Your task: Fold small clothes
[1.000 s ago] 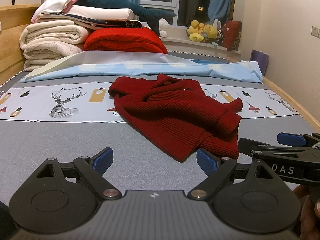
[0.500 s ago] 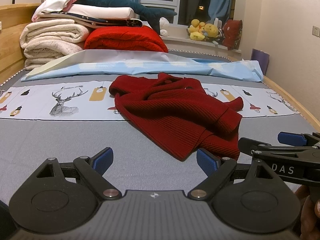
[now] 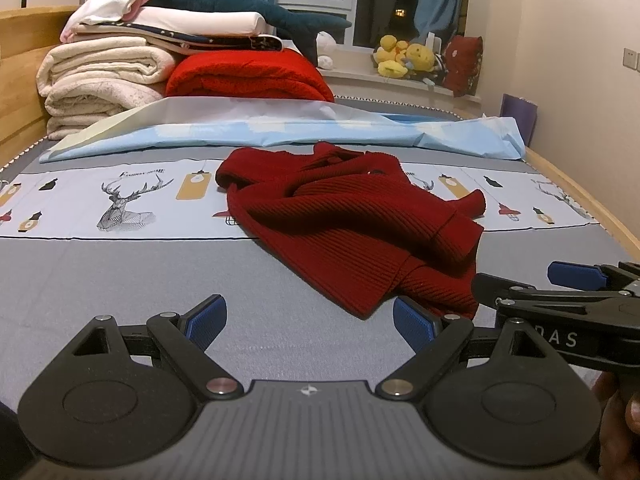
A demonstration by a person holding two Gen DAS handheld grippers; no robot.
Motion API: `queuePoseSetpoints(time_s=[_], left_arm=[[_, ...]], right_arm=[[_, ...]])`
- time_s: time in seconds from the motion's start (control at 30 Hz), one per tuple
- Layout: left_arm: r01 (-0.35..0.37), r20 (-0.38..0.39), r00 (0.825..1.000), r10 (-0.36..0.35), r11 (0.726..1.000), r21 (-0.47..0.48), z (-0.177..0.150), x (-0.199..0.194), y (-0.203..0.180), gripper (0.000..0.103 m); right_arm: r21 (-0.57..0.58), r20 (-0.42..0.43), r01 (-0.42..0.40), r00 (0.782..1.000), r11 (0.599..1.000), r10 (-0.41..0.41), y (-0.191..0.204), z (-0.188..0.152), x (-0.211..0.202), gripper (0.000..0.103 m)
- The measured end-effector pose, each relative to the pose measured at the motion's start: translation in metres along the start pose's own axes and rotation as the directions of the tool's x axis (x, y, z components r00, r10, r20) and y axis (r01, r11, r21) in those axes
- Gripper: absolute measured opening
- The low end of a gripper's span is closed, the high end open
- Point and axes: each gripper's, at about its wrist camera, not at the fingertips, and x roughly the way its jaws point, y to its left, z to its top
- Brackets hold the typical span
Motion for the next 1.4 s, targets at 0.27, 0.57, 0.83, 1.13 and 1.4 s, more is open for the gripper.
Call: queuePoseSetpoints(time_s=[0.27,0.57,0.83,1.13,1.4], left_arm=[[-0.015,0.035,0.999,0.014,1.0,0.019,-0.002,-0.001,-0.001,0.085],[0.044,-0.078,0.996,-0.042,0.999,0.026,0.003,0.019,0.005,0.033],[0.071,-0.14,0.988,-0.07,0.997,0.003,0.041,0.095,0.012,0.026],[-0.002,-0.312,0.945,-0.095,0.955,-0.296,0.05,0.24,0.038,0.043],[-0.001,-0.372,0.921,-0.118,0.953,-0.303,0.058,0.272,0.04,0.01]], right_arm=[[0.047,0.055,-0.026,0.998,0.999,0.023,-0.015,0.023,-0.008,0.078],[0.099,0.205,0.067,0.975,0.993,-0.087,-0.098,0.072,0.022,0.044],[0.219,0.156,0.042,0.985,0.975,-0.078,-0.131,0.062,0.035,0.032],[0.292,0.123,-0.026,0.992,0.956,-0.01,-0.153,0.075,0.048,0.034],[0.284,0.109,-0.004,0.994,0.959,-0.028,-0.159,0.08,0.054,0.035]])
